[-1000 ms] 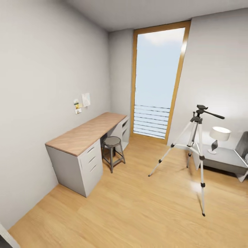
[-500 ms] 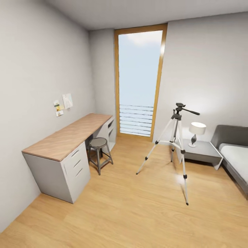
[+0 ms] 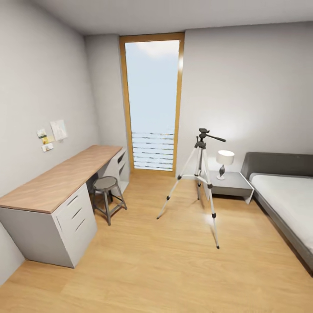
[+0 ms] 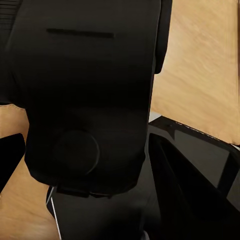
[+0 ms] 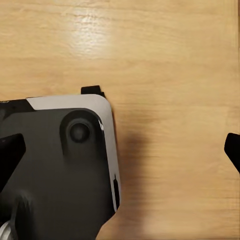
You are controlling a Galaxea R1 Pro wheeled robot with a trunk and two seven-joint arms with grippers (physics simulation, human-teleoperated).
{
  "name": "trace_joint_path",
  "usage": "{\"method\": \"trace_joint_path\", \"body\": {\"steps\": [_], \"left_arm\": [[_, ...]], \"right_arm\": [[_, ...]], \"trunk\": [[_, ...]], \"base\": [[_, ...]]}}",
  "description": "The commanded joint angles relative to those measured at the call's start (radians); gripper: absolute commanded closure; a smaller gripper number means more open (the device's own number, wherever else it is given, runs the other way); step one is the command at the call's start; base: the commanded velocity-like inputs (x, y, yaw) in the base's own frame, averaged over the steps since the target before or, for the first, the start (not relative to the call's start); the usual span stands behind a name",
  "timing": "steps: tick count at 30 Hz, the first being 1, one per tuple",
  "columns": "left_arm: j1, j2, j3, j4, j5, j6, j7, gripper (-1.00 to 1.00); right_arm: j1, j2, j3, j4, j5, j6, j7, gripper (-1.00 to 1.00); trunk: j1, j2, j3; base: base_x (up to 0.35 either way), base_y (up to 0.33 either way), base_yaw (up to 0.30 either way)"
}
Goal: Attach the digital camera to the camera tripod in the bedroom.
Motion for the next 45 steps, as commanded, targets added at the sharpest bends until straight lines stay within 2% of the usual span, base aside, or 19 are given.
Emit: {"method": "trace_joint_path", "body": {"steps": [1,25,33,45], "left_arm": [[0.000,0.001,-0.009,0.000,0.006,-0.003,-0.001,1.00],[0.000,0.001,-0.009,0.000,0.009,-0.004,0.000,1.00],[0.000,0.001,-0.009,0.000,0.009,-0.004,0.000,1.00],[0.000,0.001,-0.009,0.000,0.009,-0.004,0.000,1.00]], "right_arm": [[-0.002,0.000,-0.008,0.003,0.001,-0.006,0.004,-1.00],[-0.002,0.000,-0.008,0.003,0.003,-0.007,0.005,-1.00],[-0.002,0.000,-0.008,0.003,0.003,-0.007,0.005,-1.00],[-0.002,0.000,-0.008,0.003,0.007,-0.007,0.007,-1.00]], "trunk": [[0.001,-0.002,-0.002],[0.001,-0.002,-0.002],[0.001,-0.002,-0.002],[0.001,-0.002,-0.002]], "base": [[0.000,0.000,-0.297],[0.001,0.000,-0.297],[0.112,-0.063,-0.293],[0.229,-0.171,-0.082]]}}
